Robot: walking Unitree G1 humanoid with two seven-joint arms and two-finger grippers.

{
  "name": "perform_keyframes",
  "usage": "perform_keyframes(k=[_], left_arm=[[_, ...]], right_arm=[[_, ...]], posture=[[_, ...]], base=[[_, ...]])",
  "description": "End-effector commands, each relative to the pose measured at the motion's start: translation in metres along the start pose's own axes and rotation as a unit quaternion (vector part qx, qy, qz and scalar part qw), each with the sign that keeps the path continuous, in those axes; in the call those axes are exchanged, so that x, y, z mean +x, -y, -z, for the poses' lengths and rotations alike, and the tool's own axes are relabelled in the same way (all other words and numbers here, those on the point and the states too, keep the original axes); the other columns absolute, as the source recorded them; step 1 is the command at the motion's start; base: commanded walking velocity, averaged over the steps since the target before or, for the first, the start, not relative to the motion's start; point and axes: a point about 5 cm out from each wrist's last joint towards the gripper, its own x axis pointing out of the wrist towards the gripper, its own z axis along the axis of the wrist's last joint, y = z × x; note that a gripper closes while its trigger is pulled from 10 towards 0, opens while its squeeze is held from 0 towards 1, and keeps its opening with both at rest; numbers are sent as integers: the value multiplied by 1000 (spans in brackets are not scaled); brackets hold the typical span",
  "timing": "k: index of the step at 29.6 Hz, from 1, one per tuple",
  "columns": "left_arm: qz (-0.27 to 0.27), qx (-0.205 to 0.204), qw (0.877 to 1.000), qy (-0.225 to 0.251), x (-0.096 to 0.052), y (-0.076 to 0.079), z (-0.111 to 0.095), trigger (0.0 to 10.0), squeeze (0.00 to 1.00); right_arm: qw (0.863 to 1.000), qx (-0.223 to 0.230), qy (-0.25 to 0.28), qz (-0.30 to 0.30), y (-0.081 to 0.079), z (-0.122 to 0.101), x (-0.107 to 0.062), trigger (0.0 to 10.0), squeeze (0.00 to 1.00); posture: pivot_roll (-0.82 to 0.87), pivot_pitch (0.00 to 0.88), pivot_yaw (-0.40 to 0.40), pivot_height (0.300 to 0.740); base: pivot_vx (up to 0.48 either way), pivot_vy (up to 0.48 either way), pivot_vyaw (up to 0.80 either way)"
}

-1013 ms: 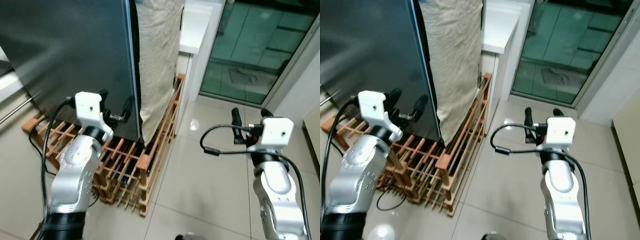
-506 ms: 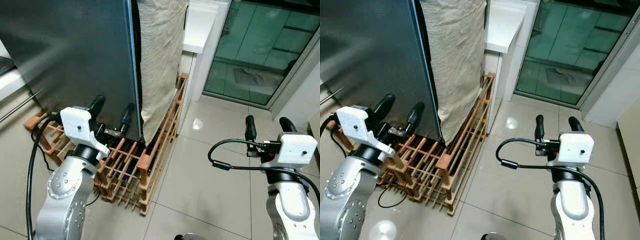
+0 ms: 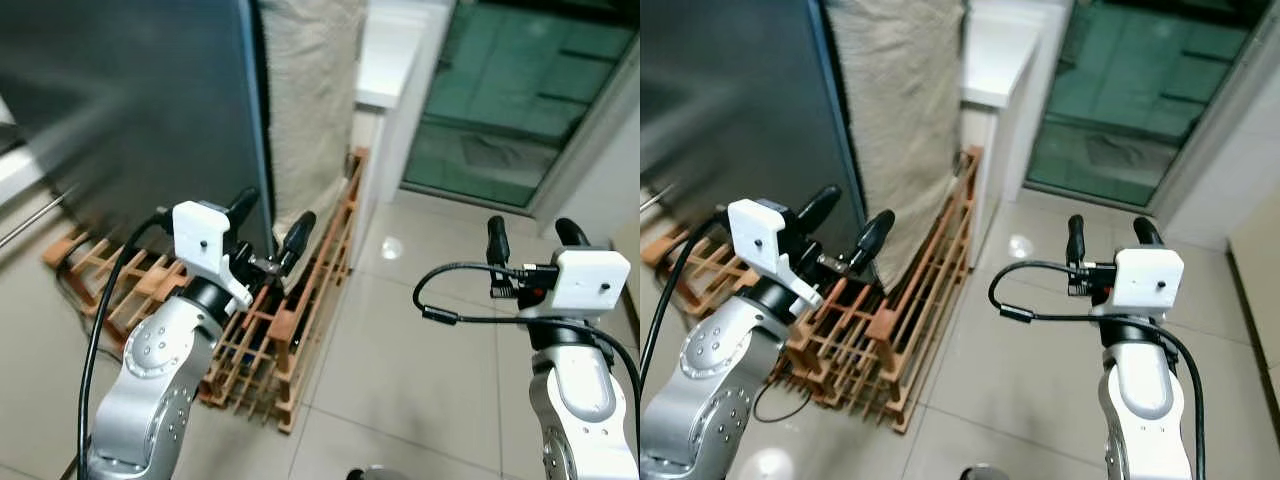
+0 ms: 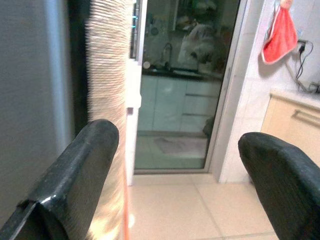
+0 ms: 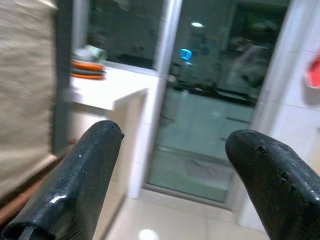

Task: Restocking fridge

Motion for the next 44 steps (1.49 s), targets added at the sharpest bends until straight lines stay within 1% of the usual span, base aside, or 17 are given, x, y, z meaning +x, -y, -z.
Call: perform_keyframes(k=[1,2,5,7,9,11,16,17,19,22,24,25,28,29,32,36,44], left_arm=[[-24,-3,1000,4,8,-4,-3,10000,0],[-24,-3,1000,4,8,-4,-3,10000,0],[-17,-4,1000,12,24,3,-6,10000,0],[-13,-19,1000,12,32,7,-6,10000,0],[-26,-13,999,16,39,6,-8,10000,0],[-35,-10,999,20,41,4,-10,10000,0],[-36,-18,999,22,39,2,-10,10000,0],[-25,-16,999,17,32,1,-9,10000,0],[-23,-15,999,16,30,1,-9,10000,0],[-25,-6,1000,-14,10,-8,2,10000,0],[-32,-1,999,-22,4,-13,5,10000,0],[-41,1,999,-18,4,-16,4,10000,0],[-44,2,999,-9,8,-16,1,10000,0],[-44,-1,999,-1,14,-13,-1,10000,0],[-47,-11,999,3,19,-12,-2,10000,0],[-43,-26,999,6,22,-10,-3,10000,0],[-36,-33,999,5,30,-5,0,10000,0]], right_arm=[[1000,-9,-2,0,2,2,3,10000,59],[1000,-9,-2,0,2,2,3,10000,59],[1000,-11,0,1,1,3,8,10000,55],[1000,-10,1,-2,-1,3,11,10000,59],[1000,-9,4,-6,-2,3,13,10000,59],[1000,-9,5,-7,-2,3,14,10000,55],[1000,-10,-1,-5,-1,6,12,10000,59],[1000,-11,-2,-5,-1,7,11,10000,55],[1000,-11,-2,-5,-1,7,11,10000,59],[1000,-11,-6,-3,0,9,10,10000,55],[1000,-11,-8,-4,0,10,10,10000,55],[1000,-10,-9,-8,-2,11,10,10000,55],[1000,-9,-10,-12,-4,12,11,10000,55],[1000,-7,-8,-17,-6,12,12,10000,51],[1000,-6,-6,-18,-7,12,15,10000,59],[1000,-6,-5,-17,-5,12,14,10000,55],[1000,-8,-9,-17,-4,13,11,10000,59]], posture=[[-116,0,-13,740],[-116,0,-13,740],[-119,0,-13,740],[-123,0,-12,740],[-128,0,-9,740],[-136,0,-5,740],[-138,0,-1,740],[-140,0,4,740],[-140,0,4,740],[-140,0,4,740],[-120,0,-5,740],[-112,0,-11,740],[-112,0,-11,740],[-108,0,-13,740],[-110,0,-12,740],[-121,0,-9,740],[-132,0,-10,740]], base=[[0,0,0],[0,0,0],[0,0,0],[0,0,0],[0,0,0],[0,0,0],[0,0,0],[0,0,0],[0,0,0],[0,0,0],[0,0,0],[0,0,0],[0,0,0],[0,0,0],[0,0,0],[0,0,0],[0,0,0]])
